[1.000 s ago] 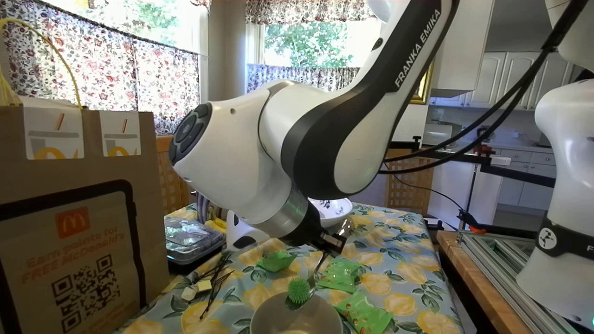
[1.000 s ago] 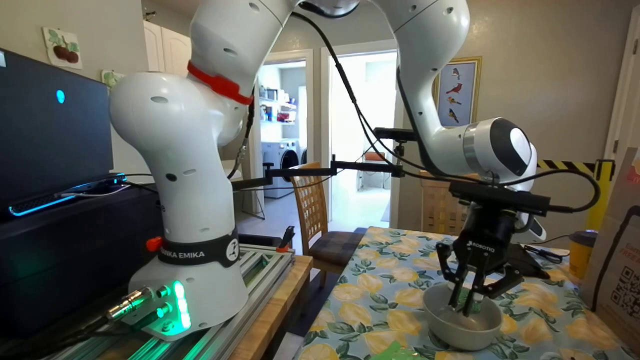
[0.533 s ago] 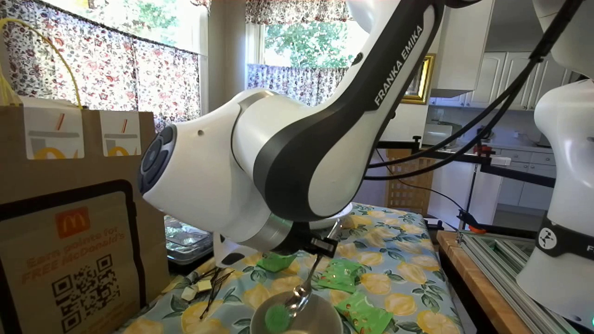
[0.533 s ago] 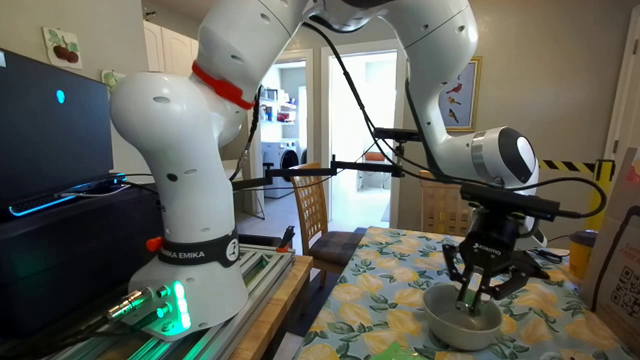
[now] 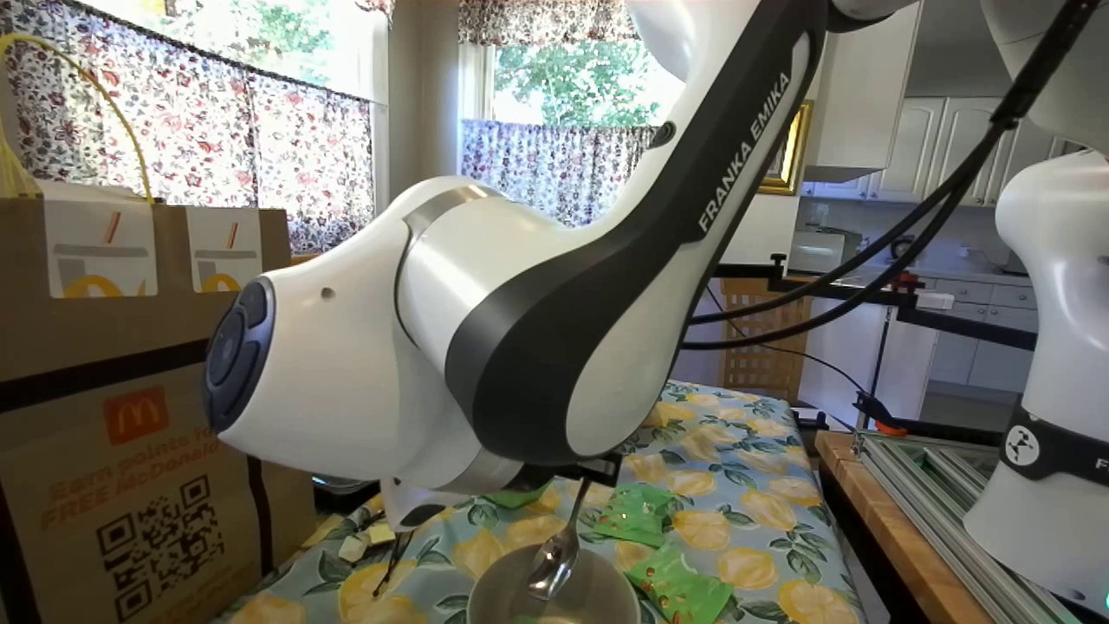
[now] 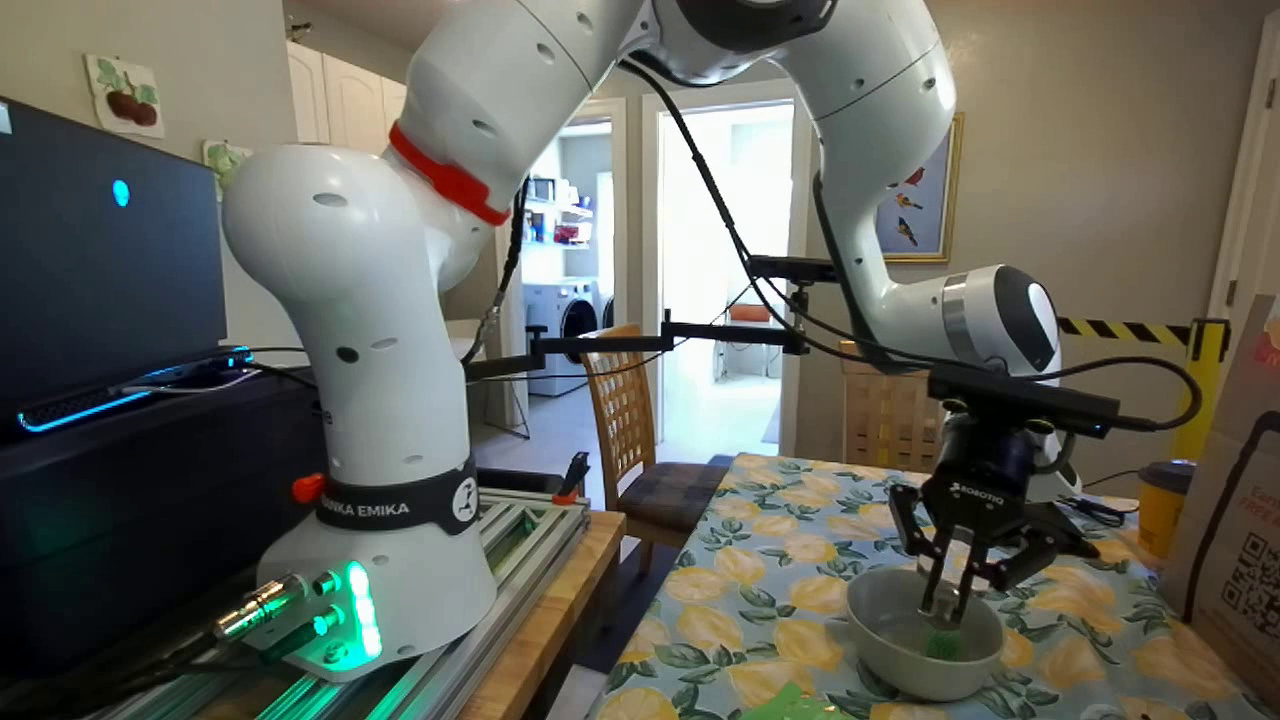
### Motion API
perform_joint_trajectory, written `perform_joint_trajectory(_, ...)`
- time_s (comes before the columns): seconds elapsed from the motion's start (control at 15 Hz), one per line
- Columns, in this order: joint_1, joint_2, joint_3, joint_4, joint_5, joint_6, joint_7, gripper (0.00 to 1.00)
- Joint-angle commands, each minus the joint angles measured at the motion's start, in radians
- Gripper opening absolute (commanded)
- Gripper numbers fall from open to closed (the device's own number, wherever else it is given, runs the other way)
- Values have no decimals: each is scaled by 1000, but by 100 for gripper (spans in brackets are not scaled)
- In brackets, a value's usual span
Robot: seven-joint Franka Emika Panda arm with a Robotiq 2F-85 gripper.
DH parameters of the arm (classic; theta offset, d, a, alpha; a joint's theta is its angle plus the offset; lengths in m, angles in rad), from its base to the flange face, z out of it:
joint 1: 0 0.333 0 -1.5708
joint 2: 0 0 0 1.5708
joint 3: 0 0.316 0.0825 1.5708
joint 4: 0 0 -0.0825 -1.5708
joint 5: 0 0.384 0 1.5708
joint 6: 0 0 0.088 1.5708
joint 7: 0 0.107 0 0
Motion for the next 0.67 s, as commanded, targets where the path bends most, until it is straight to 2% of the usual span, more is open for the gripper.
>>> perform_joint_trajectory(0.0,-9,9,14,12,-8,-13,4,17)
perform_joint_trajectory(0.4,-7,21,15,27,-13,-19,4,17)
perform_joint_trajectory(0.47,-7,21,15,27,-14,-20,4,4)
perform_joint_trajectory(0.6,0,39,17,47,-14,-40,-11,4)
